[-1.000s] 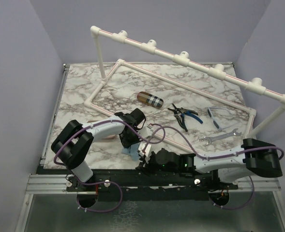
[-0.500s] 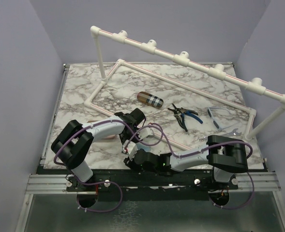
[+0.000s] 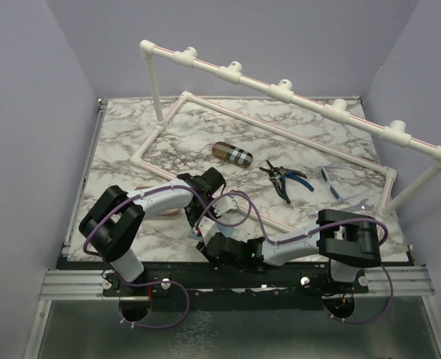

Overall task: Organize the sunglasses
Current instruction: Fold the glasses cleaning cloth at the center of the board.

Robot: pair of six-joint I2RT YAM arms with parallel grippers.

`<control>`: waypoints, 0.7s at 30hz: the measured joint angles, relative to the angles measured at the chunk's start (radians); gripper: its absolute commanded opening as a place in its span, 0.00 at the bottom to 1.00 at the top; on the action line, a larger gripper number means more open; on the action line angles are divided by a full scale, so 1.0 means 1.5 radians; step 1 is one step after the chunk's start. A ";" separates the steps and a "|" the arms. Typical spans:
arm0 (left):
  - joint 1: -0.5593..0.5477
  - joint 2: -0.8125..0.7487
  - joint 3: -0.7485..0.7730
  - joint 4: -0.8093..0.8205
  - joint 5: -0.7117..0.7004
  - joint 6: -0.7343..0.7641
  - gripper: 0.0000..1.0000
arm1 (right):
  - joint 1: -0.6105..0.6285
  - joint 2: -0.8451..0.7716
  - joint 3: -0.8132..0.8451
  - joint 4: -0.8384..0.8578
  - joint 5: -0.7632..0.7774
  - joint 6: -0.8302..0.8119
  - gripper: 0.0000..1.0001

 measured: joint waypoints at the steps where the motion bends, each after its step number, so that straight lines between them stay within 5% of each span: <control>1: 0.000 0.000 0.000 0.000 0.000 0.000 0.00 | 0.000 0.000 0.000 0.000 0.000 0.000 0.42; 8: 0.000 0.000 0.000 0.000 -0.001 0.000 0.00 | -0.005 0.002 0.003 -0.002 0.001 0.005 0.37; 18: 0.000 0.000 -0.001 0.000 -0.002 0.000 0.00 | -0.033 0.003 0.001 0.002 -0.003 0.009 0.04; 21: 0.000 -0.002 -0.003 0.002 -0.002 0.001 0.00 | -0.034 0.003 0.000 0.004 -0.003 0.009 0.00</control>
